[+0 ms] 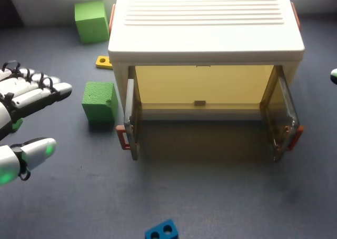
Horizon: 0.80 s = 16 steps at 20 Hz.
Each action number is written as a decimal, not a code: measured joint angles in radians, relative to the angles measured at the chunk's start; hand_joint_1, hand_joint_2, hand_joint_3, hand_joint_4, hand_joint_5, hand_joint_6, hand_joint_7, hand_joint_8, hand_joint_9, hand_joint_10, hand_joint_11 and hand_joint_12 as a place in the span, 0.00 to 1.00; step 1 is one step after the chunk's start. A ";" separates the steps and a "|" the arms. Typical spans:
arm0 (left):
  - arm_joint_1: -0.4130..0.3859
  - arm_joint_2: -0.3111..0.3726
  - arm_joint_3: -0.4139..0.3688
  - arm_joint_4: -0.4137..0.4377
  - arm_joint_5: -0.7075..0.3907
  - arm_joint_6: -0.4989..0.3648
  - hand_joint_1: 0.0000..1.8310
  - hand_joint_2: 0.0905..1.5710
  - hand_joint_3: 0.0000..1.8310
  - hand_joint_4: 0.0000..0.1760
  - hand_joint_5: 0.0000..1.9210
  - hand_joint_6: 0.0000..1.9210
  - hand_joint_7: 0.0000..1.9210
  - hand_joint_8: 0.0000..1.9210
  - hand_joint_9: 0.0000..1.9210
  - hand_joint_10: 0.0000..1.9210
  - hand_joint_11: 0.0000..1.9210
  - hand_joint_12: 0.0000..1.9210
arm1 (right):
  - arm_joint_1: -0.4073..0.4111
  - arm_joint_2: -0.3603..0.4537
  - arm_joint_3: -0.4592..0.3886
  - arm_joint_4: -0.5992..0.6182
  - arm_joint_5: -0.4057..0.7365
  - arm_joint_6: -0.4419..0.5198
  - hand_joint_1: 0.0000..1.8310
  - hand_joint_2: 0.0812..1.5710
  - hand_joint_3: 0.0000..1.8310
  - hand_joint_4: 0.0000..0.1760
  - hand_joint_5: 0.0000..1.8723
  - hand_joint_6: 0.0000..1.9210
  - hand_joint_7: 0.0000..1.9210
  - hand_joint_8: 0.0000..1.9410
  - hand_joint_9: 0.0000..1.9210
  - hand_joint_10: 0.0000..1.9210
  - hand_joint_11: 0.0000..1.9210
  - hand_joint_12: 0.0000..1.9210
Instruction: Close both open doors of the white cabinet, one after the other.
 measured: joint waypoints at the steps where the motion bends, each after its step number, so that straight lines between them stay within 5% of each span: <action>1: -0.004 -0.003 0.000 0.005 0.004 0.000 0.00 0.88 0.00 0.00 0.06 0.00 0.06 0.00 0.06 0.01 0.00 0.23 | 0.000 -0.003 0.000 -0.001 0.000 0.000 0.02 0.92 0.00 0.20 0.04 0.00 0.03 0.00 0.03 0.00 0.06 0.01; 6: -0.005 -0.005 0.001 0.013 0.006 -0.003 0.00 0.91 0.00 0.00 0.03 0.00 0.04 0.00 0.04 0.00 0.00 0.13 | 0.000 -0.003 0.003 -0.002 -0.004 0.000 0.02 0.92 0.00 0.18 0.04 0.00 0.04 0.00 0.03 0.00 0.07 0.00; 11: -0.051 -0.022 0.001 0.100 0.027 -0.019 0.00 0.91 0.00 0.00 0.00 0.00 0.02 0.00 0.04 0.00 0.00 0.16 | 0.000 -0.006 0.007 -0.003 -0.005 0.000 0.02 0.92 0.00 0.11 0.05 0.00 0.05 0.00 0.04 0.00 0.07 0.00; 14: -0.087 -0.030 0.001 0.140 0.041 -0.020 0.00 0.92 0.00 0.00 0.01 0.00 0.01 0.00 0.04 0.01 0.00 0.23 | 0.000 -0.006 0.007 -0.002 -0.004 0.000 0.02 0.93 0.00 0.17 0.04 0.00 0.03 0.00 0.03 0.00 0.06 0.00; 16: -0.106 -0.040 0.002 0.152 0.049 -0.022 0.00 0.93 0.00 0.00 0.02 0.00 0.01 0.00 0.02 0.00 0.00 0.17 | 0.000 -0.006 0.007 -0.002 -0.005 0.000 0.03 0.93 0.00 0.21 0.04 0.00 0.04 0.00 0.03 0.00 0.06 0.00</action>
